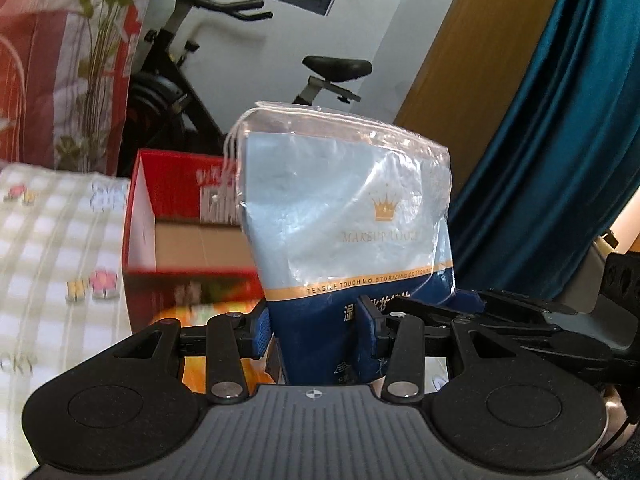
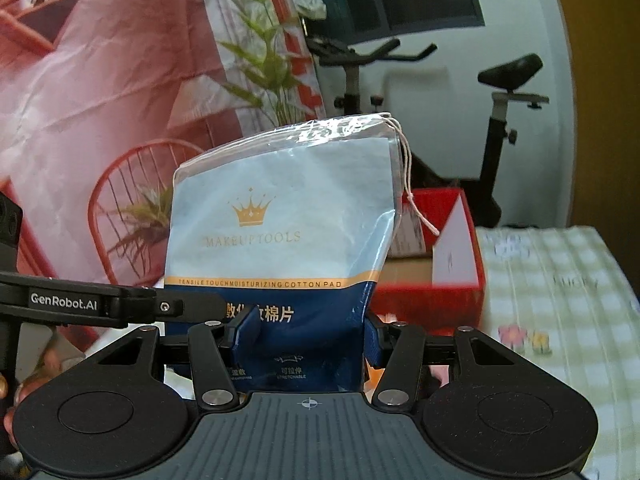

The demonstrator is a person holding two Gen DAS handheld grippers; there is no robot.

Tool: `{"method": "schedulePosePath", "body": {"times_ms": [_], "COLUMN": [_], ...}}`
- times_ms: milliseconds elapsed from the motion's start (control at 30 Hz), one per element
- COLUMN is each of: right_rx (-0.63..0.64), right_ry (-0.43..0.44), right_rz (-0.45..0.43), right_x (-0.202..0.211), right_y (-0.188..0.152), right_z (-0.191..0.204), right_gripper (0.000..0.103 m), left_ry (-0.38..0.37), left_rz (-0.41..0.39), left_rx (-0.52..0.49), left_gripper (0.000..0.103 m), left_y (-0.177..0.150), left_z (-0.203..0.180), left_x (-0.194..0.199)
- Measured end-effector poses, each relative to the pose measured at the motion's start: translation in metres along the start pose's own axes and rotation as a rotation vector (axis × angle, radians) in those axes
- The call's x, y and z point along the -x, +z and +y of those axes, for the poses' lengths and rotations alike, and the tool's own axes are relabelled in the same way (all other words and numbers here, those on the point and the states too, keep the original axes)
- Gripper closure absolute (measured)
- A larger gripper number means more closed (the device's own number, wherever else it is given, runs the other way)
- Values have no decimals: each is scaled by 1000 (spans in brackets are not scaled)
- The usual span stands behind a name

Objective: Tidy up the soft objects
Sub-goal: 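Lower the bag into the red box and open both grippers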

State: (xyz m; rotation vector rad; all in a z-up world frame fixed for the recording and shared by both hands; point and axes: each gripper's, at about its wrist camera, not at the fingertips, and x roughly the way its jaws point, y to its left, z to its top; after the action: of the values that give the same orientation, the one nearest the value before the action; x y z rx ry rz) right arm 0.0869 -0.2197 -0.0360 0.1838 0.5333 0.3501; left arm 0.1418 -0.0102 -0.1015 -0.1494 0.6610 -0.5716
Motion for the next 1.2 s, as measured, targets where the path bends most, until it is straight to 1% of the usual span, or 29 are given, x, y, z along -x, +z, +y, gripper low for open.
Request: {"method": "schedulePosePath", "body": {"times_ms": [167,333,467,600,700,800,867,1033,1200], "right_rx": [38,24,26,6,-33,-58,-63,-91,-102], "right_ry": [-10,-1,5,-28,-34,-42,-51,-72,-83], "right_rz": [-28,-41,-29,23,54,99,130,203,231], "right_x": [-25,-60,-99,-139,-160,-179,-188,-205,-210], "right_y": [32,60,76,76,71,61,53,36,31], "right_z": [-4,-16,-27,-41,-53,-65,-70,-85,-90], "right_gripper": [53,53,53,53,53,53,53,53,53], "left_ry": [-9,-3,42,52,59,57,54,58,53], "left_rz": [-28,-35,-20,14,50,92,124,187,209], "left_rx": [46,54,52,81,82,112,135,138,152], "left_gripper": [58,57,56,56,56,56,56,56,56], "left_y": [33,60,78,86,83,76,71,63,62], "left_z": [14,31,40,54,59,65,69,74,80], "left_x": [-19,-45,-69,-95,-112,-127,-136,-154,-162]}}
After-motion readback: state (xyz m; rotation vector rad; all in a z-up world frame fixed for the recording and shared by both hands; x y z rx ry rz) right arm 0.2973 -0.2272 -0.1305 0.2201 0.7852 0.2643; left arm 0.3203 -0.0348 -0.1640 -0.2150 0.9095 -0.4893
